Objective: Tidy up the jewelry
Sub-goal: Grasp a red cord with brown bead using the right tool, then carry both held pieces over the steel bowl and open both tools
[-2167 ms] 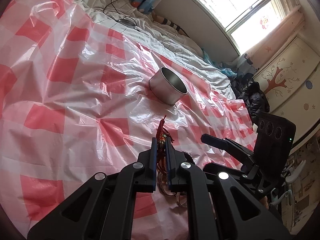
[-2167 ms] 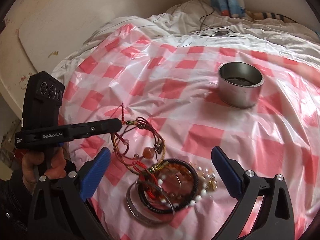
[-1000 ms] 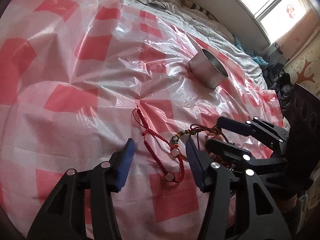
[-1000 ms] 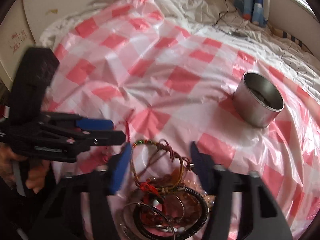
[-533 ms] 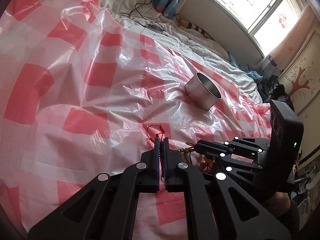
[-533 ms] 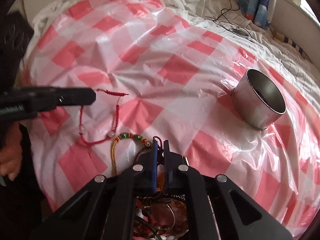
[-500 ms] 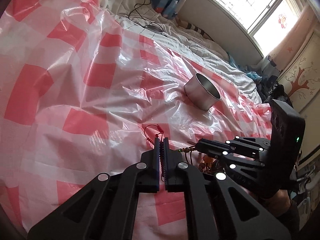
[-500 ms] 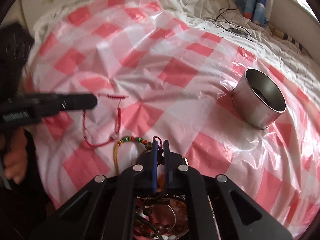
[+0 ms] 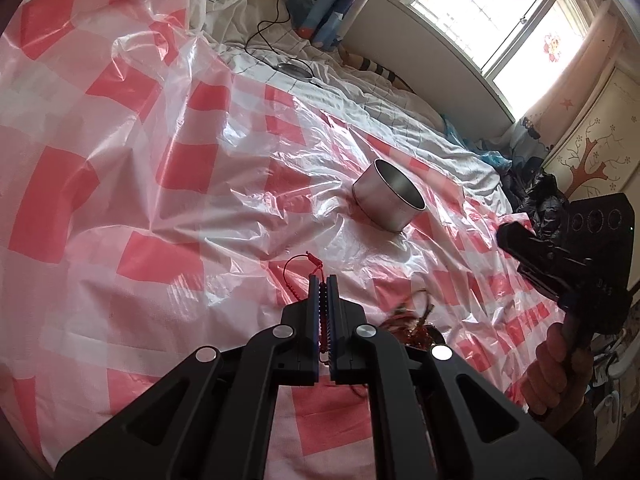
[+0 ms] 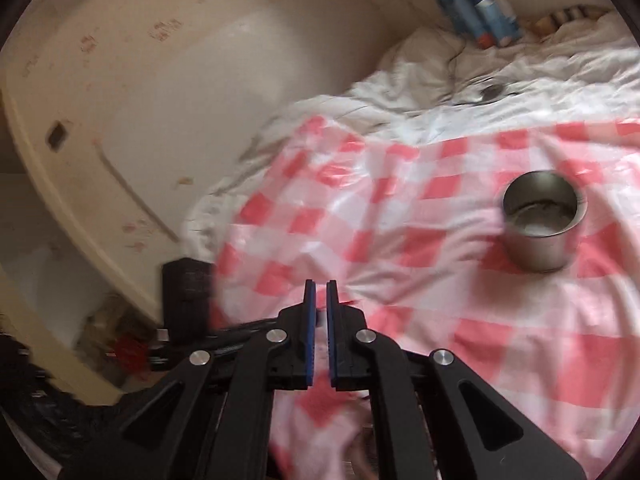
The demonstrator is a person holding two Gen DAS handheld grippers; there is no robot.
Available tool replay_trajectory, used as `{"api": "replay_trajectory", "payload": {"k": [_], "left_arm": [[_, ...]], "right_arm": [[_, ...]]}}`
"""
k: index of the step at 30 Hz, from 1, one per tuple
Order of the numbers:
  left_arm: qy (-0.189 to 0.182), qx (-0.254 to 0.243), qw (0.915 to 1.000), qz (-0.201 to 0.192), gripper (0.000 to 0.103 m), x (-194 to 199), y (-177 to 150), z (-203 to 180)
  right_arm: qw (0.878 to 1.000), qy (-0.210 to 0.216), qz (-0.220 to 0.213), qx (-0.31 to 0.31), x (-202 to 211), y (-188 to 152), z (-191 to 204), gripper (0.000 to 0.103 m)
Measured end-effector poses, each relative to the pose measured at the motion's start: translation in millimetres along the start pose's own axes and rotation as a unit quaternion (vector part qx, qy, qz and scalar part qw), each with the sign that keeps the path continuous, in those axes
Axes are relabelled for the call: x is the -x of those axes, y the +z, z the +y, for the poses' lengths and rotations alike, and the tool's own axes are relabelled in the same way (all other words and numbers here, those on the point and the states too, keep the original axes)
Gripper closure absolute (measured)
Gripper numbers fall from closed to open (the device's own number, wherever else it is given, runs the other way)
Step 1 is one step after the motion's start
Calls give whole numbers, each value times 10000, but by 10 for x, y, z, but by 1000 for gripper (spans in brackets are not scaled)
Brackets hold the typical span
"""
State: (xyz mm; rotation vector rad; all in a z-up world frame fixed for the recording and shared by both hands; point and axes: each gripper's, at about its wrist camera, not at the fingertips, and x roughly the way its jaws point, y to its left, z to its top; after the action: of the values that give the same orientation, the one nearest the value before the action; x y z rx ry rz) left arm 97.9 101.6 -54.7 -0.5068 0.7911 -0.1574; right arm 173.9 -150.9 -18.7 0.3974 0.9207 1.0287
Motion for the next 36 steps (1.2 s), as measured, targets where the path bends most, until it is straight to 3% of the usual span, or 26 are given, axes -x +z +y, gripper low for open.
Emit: {"api": "replay_trajectory", "payload": {"k": [2, 5, 6, 7, 8, 9, 12, 15, 18, 20, 22, 23, 29, 33, 36], "left_arm": [[24, 9, 10000, 24, 100, -19, -1, 3], [43, 53, 10000, 63, 100, -34, -9, 18], [52, 65, 9999, 73, 100, -33, -10, 29], [53, 84, 9999, 88, 100, -35, -11, 43], [56, 110, 9999, 102, 100, -34, -13, 62], [55, 157, 9998, 110, 100, -25, -16, 90], [17, 278, 9996, 104, 100, 2, -21, 149], [35, 281, 9996, 25, 100, 43, -19, 164], [48, 282, 9996, -46, 100, 85, -12, 171], [44, 291, 9996, -52, 100, 97, -11, 180], [38, 289, 9996, -31, 100, 91, -14, 179], [31, 286, 9996, -12, 100, 83, -17, 177], [-88, 226, 9997, -66, 100, 79, -4, 105], [-460, 184, 9984, -280, 100, 161, 24, 25], [-734, 101, 9965, -378, 100, 208, 67, -90]], "right_arm": [[9997, 187, 75, -163, -16, -3, -51, 97], [9979, 199, 570, 233, -162, -83, 113, 96], [9967, 52, 709, 382, -243, -122, 165, 75], [9945, -260, 847, 551, -336, -179, 211, 39], [9926, -436, 913, 674, -403, -227, 238, 30], [9905, -531, 1017, 755, -474, -263, 255, 30], [9835, -1058, 1217, 821, -669, -327, 210, 30], [9829, -1099, 1293, 719, -783, -321, 130, 43], [9806, -1142, 1398, 770, -924, -316, 130, 48], [9723, -1418, 1670, 819, -1088, -376, 94, 56], [9568, -1787, 2084, 955, -1299, -516, 26, 82], [9553, -1840, 2078, 1020, -1310, -537, 42, 84], [9873, -798, 1351, 254, -850, -303, -5, 85], [9972, -151, 717, -130, -474, -163, -46, 85], [9991, -32, 216, -354, -238, -9, -77, 85]]}}
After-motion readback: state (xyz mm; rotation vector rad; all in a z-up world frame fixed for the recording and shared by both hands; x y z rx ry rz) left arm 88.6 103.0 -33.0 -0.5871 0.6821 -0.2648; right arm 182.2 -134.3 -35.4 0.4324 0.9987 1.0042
